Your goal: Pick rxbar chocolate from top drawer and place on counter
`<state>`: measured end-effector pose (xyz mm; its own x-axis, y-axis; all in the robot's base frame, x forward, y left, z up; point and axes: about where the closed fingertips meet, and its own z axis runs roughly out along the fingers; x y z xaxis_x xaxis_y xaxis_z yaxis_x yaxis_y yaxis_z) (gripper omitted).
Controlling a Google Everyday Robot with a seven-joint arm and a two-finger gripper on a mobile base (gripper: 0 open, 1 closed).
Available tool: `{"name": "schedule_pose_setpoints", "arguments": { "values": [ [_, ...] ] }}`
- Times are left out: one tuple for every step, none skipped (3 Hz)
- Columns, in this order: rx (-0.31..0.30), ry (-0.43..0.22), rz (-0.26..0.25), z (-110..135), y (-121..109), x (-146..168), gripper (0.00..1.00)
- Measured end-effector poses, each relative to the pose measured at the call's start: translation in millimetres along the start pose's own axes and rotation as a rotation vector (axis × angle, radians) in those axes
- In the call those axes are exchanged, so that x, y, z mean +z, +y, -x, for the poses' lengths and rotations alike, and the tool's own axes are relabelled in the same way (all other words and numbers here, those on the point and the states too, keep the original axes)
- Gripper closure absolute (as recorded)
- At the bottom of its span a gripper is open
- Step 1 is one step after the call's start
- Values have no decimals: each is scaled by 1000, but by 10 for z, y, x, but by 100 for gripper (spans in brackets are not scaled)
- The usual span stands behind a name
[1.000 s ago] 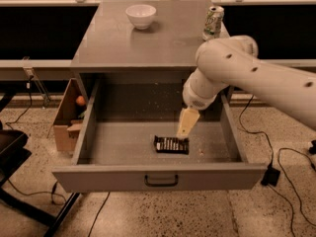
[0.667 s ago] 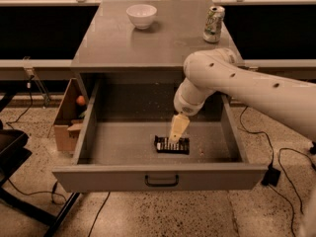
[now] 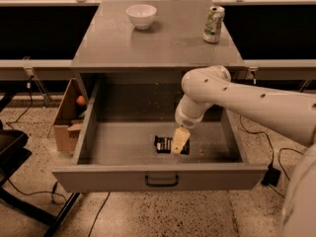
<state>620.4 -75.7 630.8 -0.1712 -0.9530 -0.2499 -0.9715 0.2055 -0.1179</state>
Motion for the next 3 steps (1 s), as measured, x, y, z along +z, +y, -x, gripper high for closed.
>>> {"name": "schedule_pose_setpoints", "arguments": {
  "values": [
    [-2, -12, 34, 4, 217, 216, 0],
    [-26, -42, 68, 104, 430, 485, 1],
    [-41, -51, 77, 165, 477, 553, 23]
  ]
}}
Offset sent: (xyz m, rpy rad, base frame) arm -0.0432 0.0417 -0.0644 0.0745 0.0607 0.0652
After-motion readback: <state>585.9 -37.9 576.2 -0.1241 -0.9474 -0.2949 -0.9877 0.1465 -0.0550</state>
